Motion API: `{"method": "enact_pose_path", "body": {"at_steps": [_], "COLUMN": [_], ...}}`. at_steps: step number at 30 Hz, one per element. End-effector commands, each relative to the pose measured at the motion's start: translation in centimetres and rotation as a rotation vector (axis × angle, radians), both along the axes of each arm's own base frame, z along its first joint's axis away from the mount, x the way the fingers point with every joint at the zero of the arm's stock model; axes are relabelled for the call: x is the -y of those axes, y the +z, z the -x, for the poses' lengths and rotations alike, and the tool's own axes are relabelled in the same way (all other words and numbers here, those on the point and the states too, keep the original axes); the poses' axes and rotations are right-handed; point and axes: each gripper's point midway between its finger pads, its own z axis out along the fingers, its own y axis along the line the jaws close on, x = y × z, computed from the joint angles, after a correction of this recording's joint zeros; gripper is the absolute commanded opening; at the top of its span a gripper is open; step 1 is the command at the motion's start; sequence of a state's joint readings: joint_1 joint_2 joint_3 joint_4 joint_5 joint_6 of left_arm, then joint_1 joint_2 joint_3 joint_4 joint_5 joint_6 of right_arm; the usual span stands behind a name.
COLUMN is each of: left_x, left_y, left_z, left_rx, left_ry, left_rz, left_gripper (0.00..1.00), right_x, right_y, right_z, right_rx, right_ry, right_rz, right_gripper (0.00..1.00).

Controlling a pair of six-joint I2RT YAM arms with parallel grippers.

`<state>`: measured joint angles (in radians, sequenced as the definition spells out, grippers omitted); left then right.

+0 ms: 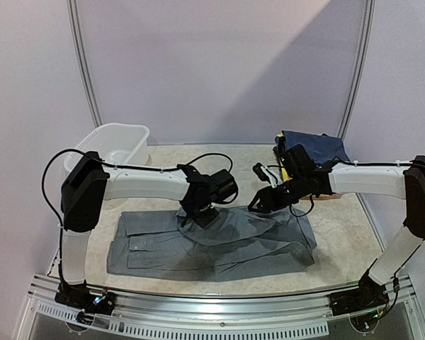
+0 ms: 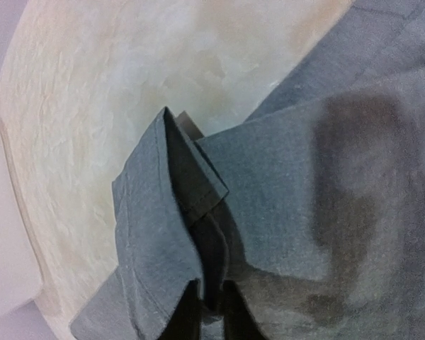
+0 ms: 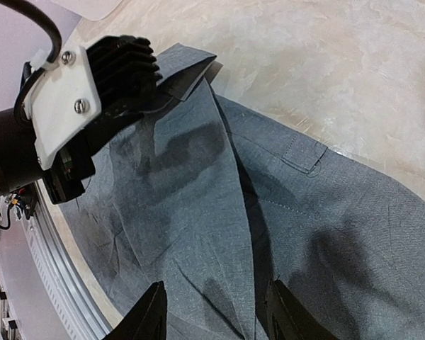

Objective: Fold and stack the mixed laundry pile
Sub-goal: Smooth out the rectangle-folded shirt at the center of the board.

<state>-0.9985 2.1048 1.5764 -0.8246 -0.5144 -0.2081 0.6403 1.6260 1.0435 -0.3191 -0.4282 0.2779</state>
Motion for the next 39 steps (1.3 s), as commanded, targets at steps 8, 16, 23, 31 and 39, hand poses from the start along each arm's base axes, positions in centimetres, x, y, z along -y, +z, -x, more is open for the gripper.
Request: {"method": "enact_pose_path", "body": {"at_steps": [8, 16, 23, 31, 39], "left_x": [-0.3, -5.0, -9.8, -14.3, -18.8], "left_y": [4.5, 8.8, 9.1, 7.7, 5.0], "left_z": [0.3, 1.3, 3.0, 5.1, 7.5], "left_rx": [0.078, 0.135, 0.128, 0.099, 0.124], "left_ry": [0.102, 0.267, 0.425, 0.608, 0.819], "left_rz": [0.18, 0.359, 0.523, 0.704, 0.872], "left_gripper": [0.0, 0.0, 0.0, 0.0, 0.21], "right_x": [0.0, -0.2, -1.1, -2.2, -2.8], "right_y": [1.1, 2.2, 2.9, 2.4, 1.5], "right_z": [0.0, -0.1, -0.6, -1.3, -1.6], "right_rx": [0.019, 0.039, 0.044, 0.023, -0.005], "right_ry": [-0.011, -0.005, 0.012, 0.034, 0.047], "right_rz": [-0.027, -0.048, -0.071, -0.089, -0.086], "right_gripper": [0.49, 0.49, 0.49, 0.49, 0.49]}}
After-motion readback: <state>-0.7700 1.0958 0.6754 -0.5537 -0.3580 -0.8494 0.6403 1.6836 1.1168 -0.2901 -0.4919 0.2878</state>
